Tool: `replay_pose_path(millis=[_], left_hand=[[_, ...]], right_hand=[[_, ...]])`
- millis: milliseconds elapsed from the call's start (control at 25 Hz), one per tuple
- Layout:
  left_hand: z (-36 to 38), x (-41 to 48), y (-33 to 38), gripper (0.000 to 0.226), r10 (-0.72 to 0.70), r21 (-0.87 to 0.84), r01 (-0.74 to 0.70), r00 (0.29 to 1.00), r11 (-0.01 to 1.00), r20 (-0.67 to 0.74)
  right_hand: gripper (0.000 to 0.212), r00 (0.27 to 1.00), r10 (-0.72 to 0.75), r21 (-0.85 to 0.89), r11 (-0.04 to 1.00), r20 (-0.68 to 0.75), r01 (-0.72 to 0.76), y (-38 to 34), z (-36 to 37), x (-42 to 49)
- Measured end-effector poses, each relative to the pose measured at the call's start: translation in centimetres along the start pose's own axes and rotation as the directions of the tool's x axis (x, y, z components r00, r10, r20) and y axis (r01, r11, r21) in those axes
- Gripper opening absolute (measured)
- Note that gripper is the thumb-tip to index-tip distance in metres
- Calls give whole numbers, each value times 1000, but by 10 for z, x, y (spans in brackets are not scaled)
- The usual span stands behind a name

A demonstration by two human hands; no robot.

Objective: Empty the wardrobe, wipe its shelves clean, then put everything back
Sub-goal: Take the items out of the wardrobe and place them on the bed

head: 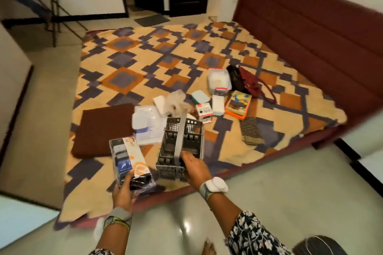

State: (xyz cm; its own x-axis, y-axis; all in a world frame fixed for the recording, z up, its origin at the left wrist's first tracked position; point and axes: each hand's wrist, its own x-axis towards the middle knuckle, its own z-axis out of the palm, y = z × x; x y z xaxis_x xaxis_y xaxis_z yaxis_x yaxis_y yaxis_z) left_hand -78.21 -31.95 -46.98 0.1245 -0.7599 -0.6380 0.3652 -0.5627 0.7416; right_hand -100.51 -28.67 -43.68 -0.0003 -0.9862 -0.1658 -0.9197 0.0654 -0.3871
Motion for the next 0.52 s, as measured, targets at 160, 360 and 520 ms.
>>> replay_pose_path(millis=[160, 360, 520], left_hand=[[122, 3, -37, 29, -6, 119, -4, 996, 993, 87], [205, 4, -64, 39, -85, 155, 54, 976, 986, 200], [316, 21, -90, 43, -166, 221, 99, 936, 970, 310]], right_hand=[[66, 990, 114, 38, 993, -83, -111, 109, -43, 1], [64, 964, 208, 32, 978, -166, -205, 179, -79, -6], [67, 911, 347, 64, 938, -221, -342, 279, -110, 5]])
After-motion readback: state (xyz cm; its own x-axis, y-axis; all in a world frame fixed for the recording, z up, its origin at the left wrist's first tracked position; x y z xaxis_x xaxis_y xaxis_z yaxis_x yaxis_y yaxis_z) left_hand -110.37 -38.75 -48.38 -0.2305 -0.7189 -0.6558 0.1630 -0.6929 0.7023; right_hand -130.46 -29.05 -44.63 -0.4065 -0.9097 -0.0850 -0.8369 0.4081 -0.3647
